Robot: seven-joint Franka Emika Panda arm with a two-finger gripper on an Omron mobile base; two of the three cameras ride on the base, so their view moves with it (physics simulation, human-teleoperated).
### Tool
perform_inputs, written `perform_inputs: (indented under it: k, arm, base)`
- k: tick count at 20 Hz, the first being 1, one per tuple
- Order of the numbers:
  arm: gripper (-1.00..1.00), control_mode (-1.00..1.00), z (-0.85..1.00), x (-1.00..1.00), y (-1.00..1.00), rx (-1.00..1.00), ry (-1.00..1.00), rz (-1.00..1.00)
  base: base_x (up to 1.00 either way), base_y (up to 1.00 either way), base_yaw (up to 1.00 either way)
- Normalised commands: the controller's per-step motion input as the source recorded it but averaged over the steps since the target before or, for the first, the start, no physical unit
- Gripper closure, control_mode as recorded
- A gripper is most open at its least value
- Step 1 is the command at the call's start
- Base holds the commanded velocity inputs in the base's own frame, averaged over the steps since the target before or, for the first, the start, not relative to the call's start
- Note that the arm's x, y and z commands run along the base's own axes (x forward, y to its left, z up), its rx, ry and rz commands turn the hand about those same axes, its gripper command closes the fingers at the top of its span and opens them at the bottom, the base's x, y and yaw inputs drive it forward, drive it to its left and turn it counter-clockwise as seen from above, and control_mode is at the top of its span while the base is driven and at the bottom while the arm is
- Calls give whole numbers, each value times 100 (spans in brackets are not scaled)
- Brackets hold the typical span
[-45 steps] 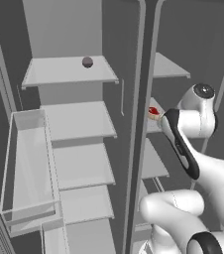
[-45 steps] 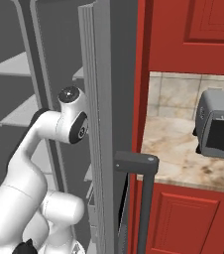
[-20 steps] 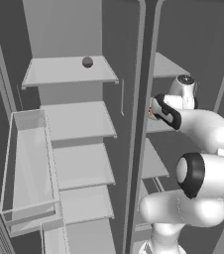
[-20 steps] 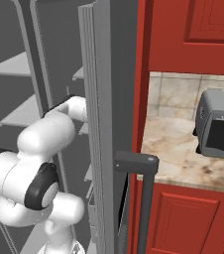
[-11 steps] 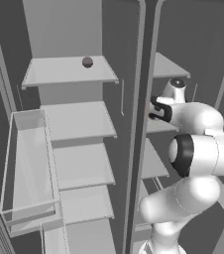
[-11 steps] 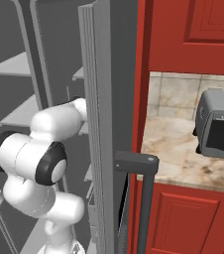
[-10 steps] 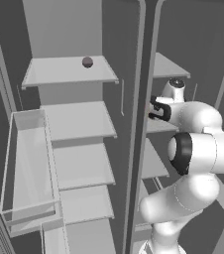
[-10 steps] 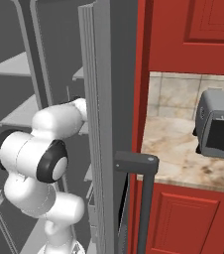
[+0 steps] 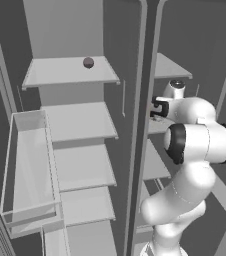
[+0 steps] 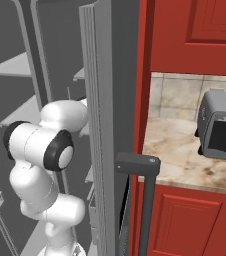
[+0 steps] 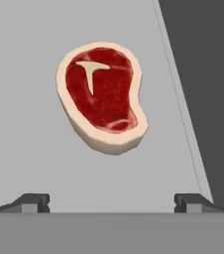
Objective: Pick up the frozen steak from the freezer, place it on any shelf in the fridge, and close the fridge and freezer doors when done.
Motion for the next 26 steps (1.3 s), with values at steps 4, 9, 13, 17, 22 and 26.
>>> perform_inputs:
  k: [4, 9, 13, 17, 22, 26]
  arm:
    - [-100, -100, -19, 31, -10, 0, 0, 0]
    - [-100, -100, -27, 43, -5, 0, 0, 0]
    - [-100, -100, -21, 39, -17, 0, 0, 0]
    - [-100, -100, -22, 38, -19, 0, 0, 0]
    - [100, -100, -18, 19, -25, 0, 0, 0]
    - [100, -100, -2, 0, -2, 0, 0, 2]
  base:
    - [0, 0, 0]
    - [0, 0, 0]
    - [0, 0, 0]
    - [0, 0, 0]
    - [0, 0, 0]
    - [0, 0, 0]
